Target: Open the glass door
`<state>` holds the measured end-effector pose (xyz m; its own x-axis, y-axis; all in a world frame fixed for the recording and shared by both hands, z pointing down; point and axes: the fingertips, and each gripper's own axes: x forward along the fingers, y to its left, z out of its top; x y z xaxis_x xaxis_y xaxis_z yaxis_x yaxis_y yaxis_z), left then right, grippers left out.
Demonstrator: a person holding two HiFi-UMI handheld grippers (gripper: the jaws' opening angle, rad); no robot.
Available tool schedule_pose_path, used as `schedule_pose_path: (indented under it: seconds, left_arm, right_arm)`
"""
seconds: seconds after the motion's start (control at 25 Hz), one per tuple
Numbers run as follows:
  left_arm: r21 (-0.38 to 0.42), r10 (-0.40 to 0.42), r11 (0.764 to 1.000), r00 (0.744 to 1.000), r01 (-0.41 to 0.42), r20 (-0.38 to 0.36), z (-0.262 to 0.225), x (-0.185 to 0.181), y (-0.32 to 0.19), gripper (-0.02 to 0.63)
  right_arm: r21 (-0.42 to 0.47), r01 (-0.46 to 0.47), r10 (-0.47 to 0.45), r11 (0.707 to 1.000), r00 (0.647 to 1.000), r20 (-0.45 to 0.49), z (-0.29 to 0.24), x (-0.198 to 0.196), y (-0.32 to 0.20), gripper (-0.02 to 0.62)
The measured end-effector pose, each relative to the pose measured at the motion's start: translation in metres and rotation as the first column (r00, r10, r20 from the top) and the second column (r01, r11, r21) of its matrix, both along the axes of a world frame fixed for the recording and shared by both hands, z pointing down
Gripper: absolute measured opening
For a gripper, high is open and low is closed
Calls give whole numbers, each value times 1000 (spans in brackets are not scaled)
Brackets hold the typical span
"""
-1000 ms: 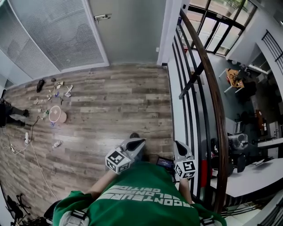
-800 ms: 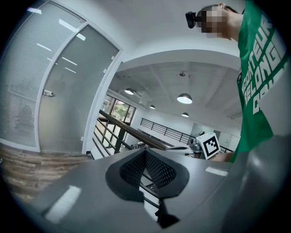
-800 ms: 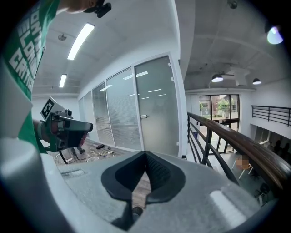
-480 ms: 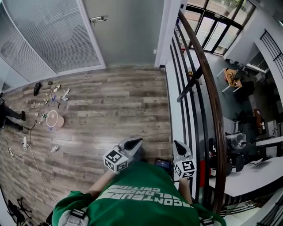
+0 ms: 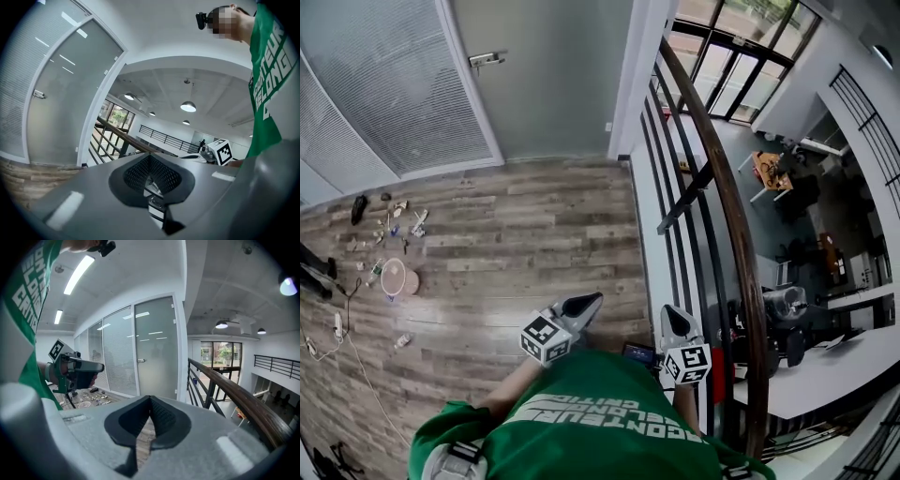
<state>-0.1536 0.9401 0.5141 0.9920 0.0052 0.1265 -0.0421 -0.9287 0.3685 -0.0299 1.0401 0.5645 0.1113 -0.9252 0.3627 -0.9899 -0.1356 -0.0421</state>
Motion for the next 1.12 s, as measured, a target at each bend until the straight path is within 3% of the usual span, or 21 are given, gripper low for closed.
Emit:
schedule_pose_path:
  seconds: [0.6, 1.12]
  left_arm:
    - [-32, -12, 999, 1000, 11, -12, -2, 12, -80, 15]
    - [-41, -66, 997, 998, 67, 17, 15, -10, -133, 15]
  right_arm:
    - [-51, 56, -57, 997, 998, -15, 0, -10, -80, -8]
    - [-69, 85, -85, 994, 996, -2, 6, -27, -122, -8]
